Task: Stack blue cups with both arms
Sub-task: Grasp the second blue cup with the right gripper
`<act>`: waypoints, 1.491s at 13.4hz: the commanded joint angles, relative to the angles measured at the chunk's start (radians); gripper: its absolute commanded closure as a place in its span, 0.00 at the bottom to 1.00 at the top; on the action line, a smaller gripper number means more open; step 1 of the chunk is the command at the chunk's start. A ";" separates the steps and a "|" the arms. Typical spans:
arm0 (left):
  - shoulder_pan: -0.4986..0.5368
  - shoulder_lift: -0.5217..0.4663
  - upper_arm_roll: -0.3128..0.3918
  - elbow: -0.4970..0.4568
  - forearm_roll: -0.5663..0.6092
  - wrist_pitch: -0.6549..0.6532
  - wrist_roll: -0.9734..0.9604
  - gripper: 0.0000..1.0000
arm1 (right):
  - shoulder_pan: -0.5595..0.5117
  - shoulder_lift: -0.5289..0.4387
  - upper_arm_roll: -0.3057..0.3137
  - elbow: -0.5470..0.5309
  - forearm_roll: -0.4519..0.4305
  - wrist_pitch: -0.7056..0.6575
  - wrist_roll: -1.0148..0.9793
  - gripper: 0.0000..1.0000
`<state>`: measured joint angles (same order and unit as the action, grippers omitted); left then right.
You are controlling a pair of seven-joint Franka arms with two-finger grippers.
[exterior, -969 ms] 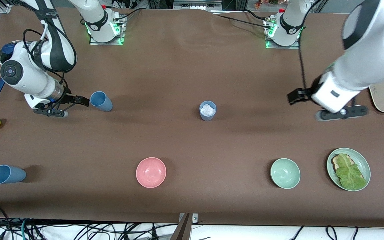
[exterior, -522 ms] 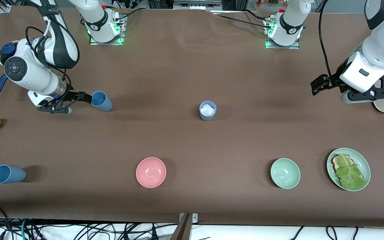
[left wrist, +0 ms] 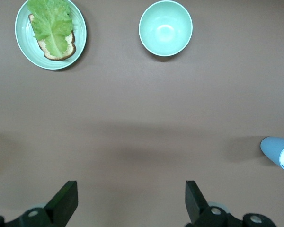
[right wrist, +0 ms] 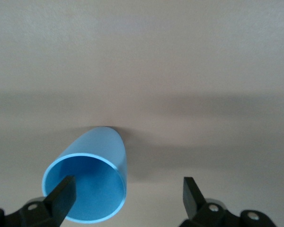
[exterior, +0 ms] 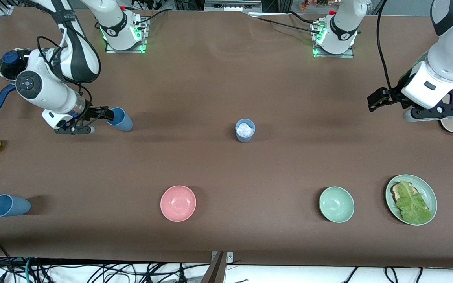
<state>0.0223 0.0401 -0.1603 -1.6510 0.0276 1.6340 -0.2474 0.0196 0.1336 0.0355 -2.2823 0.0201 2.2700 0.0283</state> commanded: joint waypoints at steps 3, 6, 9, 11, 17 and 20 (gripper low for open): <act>0.013 0.009 -0.004 0.020 -0.015 -0.005 0.022 0.00 | -0.003 0.017 0.000 -0.013 0.008 0.019 -0.021 0.00; 0.013 0.009 -0.004 0.020 -0.015 -0.017 0.025 0.00 | -0.003 0.035 0.000 -0.011 0.009 0.020 -0.021 0.11; 0.015 0.009 -0.002 0.020 -0.017 -0.019 0.027 0.00 | -0.003 0.043 0.000 -0.008 0.011 0.019 -0.018 0.42; 0.013 0.012 -0.004 0.022 -0.017 -0.019 0.022 0.00 | -0.003 0.043 0.000 -0.006 0.012 0.016 -0.007 0.59; 0.013 0.014 -0.002 0.022 -0.017 -0.019 0.022 0.00 | -0.003 0.052 0.000 -0.005 0.012 0.011 -0.002 0.93; 0.015 0.014 -0.002 0.022 -0.017 -0.019 0.022 0.00 | -0.001 0.049 0.003 0.004 0.014 0.006 0.013 1.00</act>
<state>0.0263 0.0462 -0.1593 -1.6510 0.0277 1.6318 -0.2474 0.0205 0.1792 0.0383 -2.2785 0.0327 2.2714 0.0301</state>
